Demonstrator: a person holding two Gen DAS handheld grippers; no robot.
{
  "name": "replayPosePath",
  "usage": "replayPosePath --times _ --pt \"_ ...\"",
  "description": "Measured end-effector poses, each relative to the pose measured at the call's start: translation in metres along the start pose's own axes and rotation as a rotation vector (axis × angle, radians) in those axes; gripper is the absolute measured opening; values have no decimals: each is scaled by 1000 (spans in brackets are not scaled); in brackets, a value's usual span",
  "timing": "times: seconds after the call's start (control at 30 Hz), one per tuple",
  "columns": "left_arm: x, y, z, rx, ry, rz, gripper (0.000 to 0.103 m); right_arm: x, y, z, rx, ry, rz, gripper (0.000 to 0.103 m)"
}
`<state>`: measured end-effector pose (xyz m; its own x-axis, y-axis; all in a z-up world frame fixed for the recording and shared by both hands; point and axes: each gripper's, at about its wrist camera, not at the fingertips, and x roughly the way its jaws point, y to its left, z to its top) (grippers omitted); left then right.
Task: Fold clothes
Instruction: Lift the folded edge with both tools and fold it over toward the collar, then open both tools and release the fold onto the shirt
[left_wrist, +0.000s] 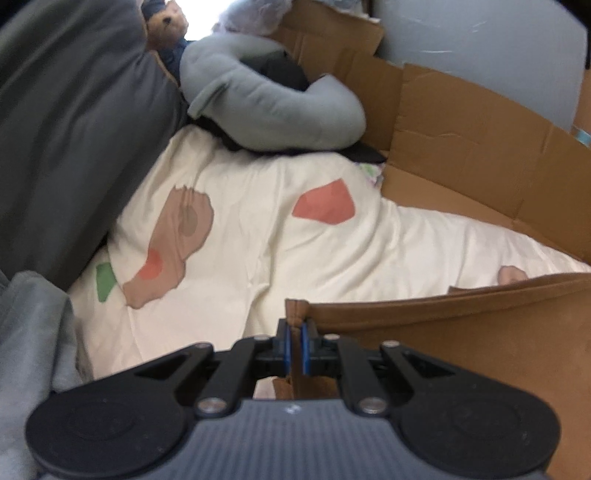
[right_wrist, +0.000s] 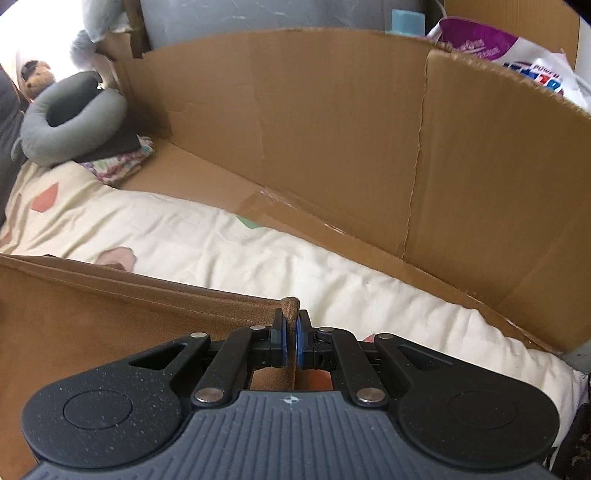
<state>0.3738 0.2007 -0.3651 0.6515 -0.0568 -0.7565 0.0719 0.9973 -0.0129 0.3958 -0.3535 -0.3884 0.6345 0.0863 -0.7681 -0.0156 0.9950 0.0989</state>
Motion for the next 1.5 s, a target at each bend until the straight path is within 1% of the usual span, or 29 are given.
replayPosePath --times 0.07,0.27,0.33,0.43,0.53,0.63,0.73,0.83,0.9,0.93,0.97,1.03,1.07,1.13,1.17,1.2,1.23,1.27,1.3,1.33,1.4,1.5 --pt "6 2 0 -14 5 3 6 3 1 2 0 -3 -5 4" --pt "2 3 4 -25 -31 12 6 -1 8 10 -2 -17 -47 4" --pt "3 4 5 -35 -31 14 6 1 8 13 9 -16 -51 4" --pt "11 2 5 -28 -21 24 6 8 10 14 8 -11 -61 4" --pt "23 2 5 -50 -17 40 6 17 9 15 18 1 -69 4" --pt "35 -1 6 -49 -6 49 6 28 7 16 21 18 -80 4" --pt "43 -5 6 -28 6 59 6 36 6 15 19 32 -92 4" --pt "55 -7 3 -8 35 72 6 45 3 12 27 52 -96 4" --pt "66 -7 -2 -11 73 91 11 48 1 8 55 51 -98 5" --pt "71 -6 -4 -16 91 104 17 50 0 5 69 49 -99 6" --pt "72 -5 -7 -33 91 108 18 52 -1 3 84 48 -101 8" --pt "71 -3 -10 -74 80 109 19 50 -4 0 113 35 -105 22" --pt "68 -2 -11 -93 80 108 19 46 -6 -1 128 21 -108 25" --pt "59 -5 -12 -77 74 118 23 33 -6 -2 111 -16 -107 35" --pt "53 -8 -12 -57 67 127 25 26 -6 -3 101 -35 -107 37" --pt "48 -11 -12 -37 59 136 27 21 -5 -3 91 -47 -108 38" --pt "43 -12 -12 -32 51 139 32 14 -4 -4 96 -59 -115 38" --pt "36 -13 -13 -46 37 142 37 9 -3 -6 116 -70 -113 38" --pt "31 -15 -13 -62 26 145 40 4 -3 -8 137 -81 -109 38" --pt "26 -18 -13 -70 19 147 42 0 0 -10 152 -89 -95 38" --pt "17 -26 -14 -78 7 152 43 -5 12 -15 136 -95 -79 38" --pt "7 -42 -14 -65 2 136 48 -9 39 -22 72 -95 -41 38"
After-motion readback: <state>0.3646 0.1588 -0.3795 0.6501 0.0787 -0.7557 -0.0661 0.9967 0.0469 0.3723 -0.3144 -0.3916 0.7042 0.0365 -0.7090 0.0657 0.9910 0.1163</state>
